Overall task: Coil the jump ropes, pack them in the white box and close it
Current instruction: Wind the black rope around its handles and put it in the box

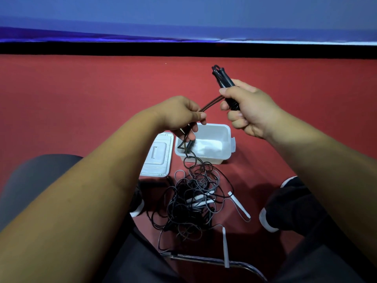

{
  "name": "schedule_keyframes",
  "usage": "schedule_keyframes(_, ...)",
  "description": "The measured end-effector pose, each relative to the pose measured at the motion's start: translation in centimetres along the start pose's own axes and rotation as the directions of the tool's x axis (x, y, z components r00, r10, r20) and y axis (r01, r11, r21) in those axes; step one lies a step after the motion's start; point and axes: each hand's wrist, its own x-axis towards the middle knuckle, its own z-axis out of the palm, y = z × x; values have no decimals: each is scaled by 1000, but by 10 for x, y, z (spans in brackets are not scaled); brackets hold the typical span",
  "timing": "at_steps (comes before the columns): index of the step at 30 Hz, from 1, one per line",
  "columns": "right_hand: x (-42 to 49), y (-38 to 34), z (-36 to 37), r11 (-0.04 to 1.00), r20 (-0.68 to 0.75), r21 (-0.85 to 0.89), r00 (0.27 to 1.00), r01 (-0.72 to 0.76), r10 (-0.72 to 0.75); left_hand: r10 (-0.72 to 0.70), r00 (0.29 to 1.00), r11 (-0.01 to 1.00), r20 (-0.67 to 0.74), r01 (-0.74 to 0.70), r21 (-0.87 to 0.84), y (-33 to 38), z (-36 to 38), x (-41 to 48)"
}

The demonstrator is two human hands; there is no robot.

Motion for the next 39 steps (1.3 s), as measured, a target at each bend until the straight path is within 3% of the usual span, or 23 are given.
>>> schedule_keyframes(6, -2, 3, 0, 1000, -7, -16, 1000, 18, -19, -2, 1000, 998, 18, 4, -61, -3, -1, -1)
schedule_keyframes(15, 1, -1, -8, 993, -118, 66, 989, 100, -92, 118, 989, 911, 86, -73, -406, -4, -17, 4)
schedule_keyframes(18, 3, -1, -12, 989, -155, 81, 982, 121, -107, 149, 980, 948, 133, -104, -301, -4, -19, 0)
schedule_keyframes(22, 3, 2, -9, 988, -186, 77, 976, 132, -116, 52, 998, 998, -20, -52, -29, 4, -13, -2)
schedule_keyframes(25, 1, 3, -2, 990, -94, 91, 991, 104, -95, 3, 982, 990, -188, 23, 136, 3, -7, 2)
schedule_keyframes(30, -6, -2, 6, 996, 98, 79, 994, 49, -57, -52, 947, 999, -318, 54, -3, -2, -11, 6)
schedule_keyframes(34, -10, -4, 7, 998, 221, 64, 975, 16, -30, -65, 948, 976, -312, -5, -219, -8, -12, 13)
schedule_keyframes(39, -13, -6, 3, 999, 345, -19, 937, -46, 50, -56, 968, 946, -245, -27, -324, -15, -14, 17)
